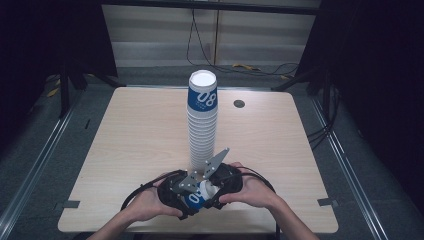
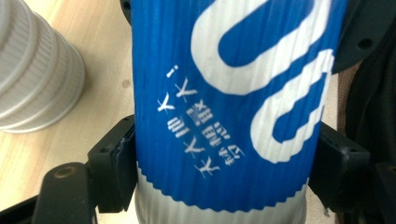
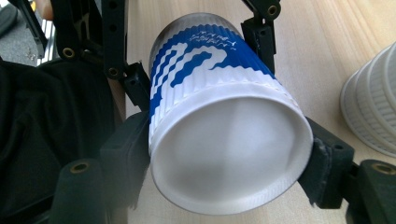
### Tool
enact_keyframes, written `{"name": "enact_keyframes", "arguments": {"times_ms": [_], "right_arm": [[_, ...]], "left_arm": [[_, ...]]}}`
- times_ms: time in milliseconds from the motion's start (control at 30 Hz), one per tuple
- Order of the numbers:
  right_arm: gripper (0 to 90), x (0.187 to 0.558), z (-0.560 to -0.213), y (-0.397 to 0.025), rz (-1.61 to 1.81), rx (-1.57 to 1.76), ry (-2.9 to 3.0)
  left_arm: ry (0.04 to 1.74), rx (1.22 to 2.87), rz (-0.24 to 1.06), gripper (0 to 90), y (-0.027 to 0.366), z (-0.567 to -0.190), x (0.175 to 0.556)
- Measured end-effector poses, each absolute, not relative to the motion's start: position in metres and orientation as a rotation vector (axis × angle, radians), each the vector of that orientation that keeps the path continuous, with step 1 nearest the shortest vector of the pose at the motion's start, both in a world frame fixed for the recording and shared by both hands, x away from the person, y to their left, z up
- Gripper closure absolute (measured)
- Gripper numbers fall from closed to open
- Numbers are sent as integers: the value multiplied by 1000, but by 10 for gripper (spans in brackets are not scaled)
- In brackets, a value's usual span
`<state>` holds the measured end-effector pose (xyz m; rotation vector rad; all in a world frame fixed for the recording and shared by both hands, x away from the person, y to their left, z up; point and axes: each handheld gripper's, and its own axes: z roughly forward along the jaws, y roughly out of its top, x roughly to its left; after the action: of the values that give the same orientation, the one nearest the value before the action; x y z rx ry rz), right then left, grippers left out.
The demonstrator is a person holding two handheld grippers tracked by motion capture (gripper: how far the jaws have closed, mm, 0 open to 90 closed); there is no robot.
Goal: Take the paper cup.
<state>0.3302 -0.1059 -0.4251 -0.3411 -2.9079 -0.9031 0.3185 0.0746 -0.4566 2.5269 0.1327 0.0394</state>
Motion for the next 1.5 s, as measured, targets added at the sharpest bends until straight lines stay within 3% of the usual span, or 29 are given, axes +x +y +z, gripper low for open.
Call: {"name": "enact_keyframes", "arguments": {"times_ms": [833, 1500], "right_arm": [[288, 332, -422, -117, -906, -399, -2946], [287, 331, -431, -143, -1024, -555, -2940]], "left_arm": [[175, 2432, 129, 166, 87, -446, 323], [289, 2172, 123, 193, 110, -437, 329]]}}
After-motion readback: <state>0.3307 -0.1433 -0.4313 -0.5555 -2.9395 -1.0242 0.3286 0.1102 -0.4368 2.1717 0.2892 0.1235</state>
